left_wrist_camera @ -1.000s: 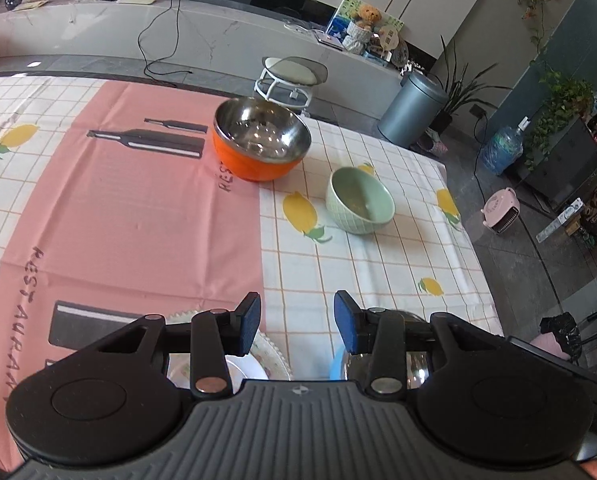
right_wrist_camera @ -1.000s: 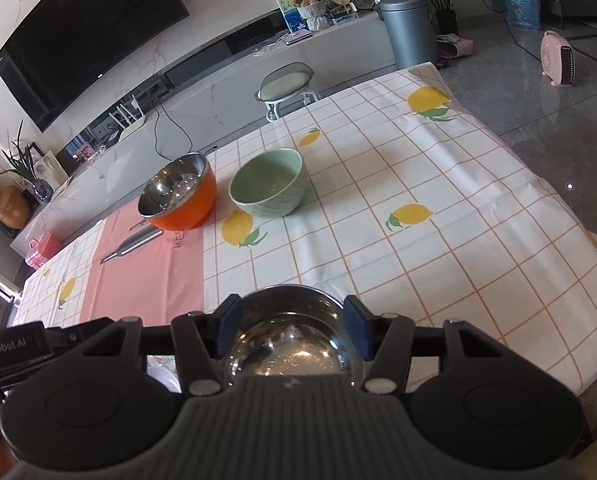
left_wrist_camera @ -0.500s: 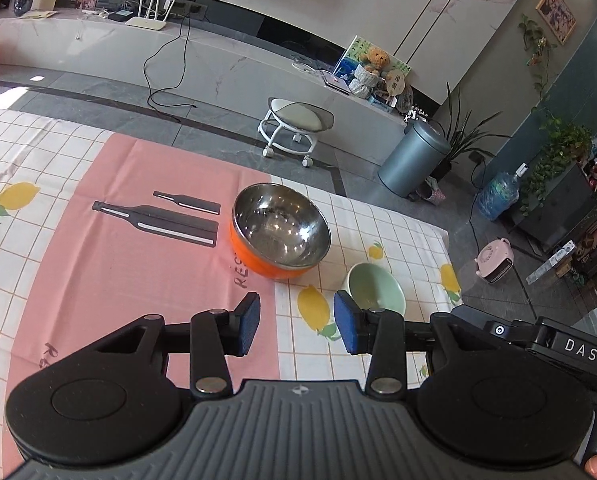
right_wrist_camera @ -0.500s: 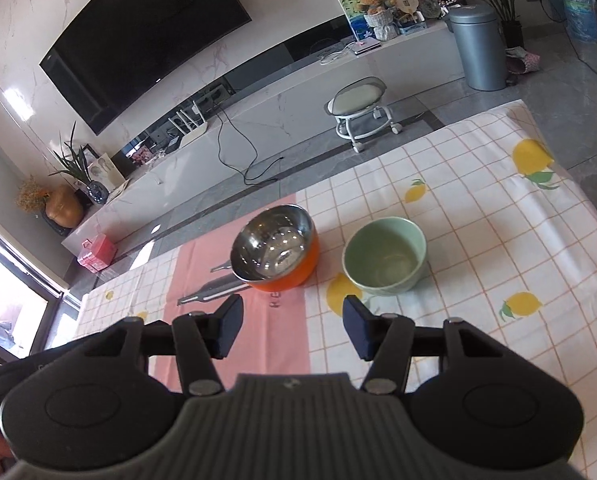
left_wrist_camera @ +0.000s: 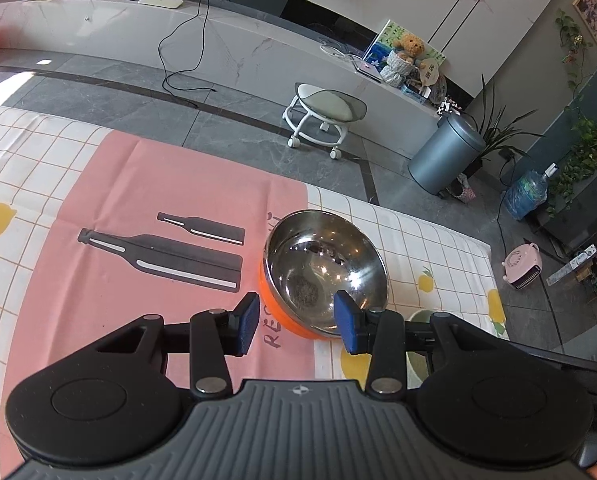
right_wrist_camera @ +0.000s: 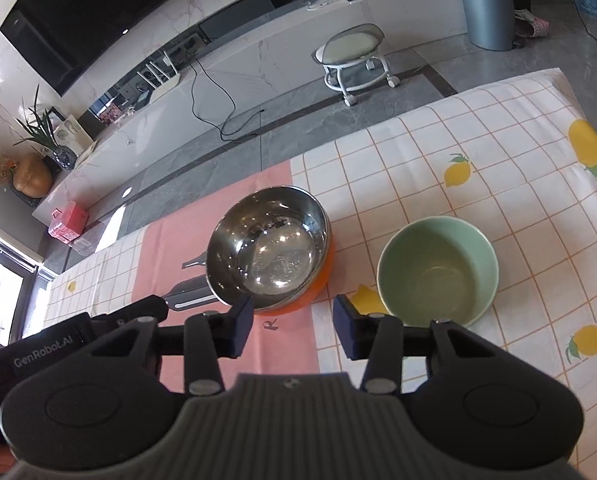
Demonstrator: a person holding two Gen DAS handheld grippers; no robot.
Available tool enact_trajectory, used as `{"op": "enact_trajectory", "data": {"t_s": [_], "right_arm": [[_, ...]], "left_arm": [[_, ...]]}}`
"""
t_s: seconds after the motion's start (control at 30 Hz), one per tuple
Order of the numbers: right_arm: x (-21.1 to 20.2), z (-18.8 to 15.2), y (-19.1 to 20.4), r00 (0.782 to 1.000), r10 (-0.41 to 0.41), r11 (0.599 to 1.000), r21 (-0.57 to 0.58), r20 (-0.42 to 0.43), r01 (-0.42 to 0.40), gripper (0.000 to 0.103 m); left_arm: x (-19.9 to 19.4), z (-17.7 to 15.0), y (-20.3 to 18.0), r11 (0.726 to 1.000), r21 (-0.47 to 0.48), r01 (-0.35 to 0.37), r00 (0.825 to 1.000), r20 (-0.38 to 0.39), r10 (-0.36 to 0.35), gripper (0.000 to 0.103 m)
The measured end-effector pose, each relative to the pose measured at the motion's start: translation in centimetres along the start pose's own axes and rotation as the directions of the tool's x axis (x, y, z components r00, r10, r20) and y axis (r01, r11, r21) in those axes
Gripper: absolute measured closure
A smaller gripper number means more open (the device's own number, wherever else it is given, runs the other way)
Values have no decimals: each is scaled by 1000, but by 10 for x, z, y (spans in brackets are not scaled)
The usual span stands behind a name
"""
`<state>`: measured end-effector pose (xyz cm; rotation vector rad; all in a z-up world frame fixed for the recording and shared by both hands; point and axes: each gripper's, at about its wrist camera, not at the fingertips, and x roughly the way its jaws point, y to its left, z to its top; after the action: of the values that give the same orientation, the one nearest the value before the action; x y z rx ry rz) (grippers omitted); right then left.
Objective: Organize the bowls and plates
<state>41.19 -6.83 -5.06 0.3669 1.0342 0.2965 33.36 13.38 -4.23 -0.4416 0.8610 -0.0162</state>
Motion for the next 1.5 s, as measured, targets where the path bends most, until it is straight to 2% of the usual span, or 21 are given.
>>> {"op": "enact_trajectory", "data": {"t_s": [0.2, 0.4, 0.57, 0.7, 0.83, 1.1, 1.5], "right_arm": [[38, 22, 2, 999, -35, 999, -12, -8, 34, 66], [67, 36, 1, 995, -95, 994, -62, -8, 95, 73], [83, 39, -1, 994, -100, 993, -68, -35, 97, 80], [89, 39, -1, 993, -116, 991, -74, -38, 113, 87], [90, 39, -4, 991, -126, 990, -66, -38, 124, 95], [78, 31, 0, 993, -105, 993, -64, -57, 101, 95], [21, -14, 15, 995, -61, 995, -83, -84, 54, 96]], "left_arm": [[33, 9, 5, 1000, -9, -25, 1000, -6, 25, 57], [53, 11, 3, 996, 36, -84, 996, 0, 84, 58], [66, 11, 5, 995, 34, -90, 996, -23, 90, 70], [72, 12, 6, 995, 45, -88, 996, -27, 89, 88], [73, 12, 5, 993, 54, -108, 994, -19, 109, 94], [49, 5, 2, 989, 44, -140, 990, -11, 141, 95], [-29, -27, -8, 982, 54, -181, 983, 28, 179, 94]]}}
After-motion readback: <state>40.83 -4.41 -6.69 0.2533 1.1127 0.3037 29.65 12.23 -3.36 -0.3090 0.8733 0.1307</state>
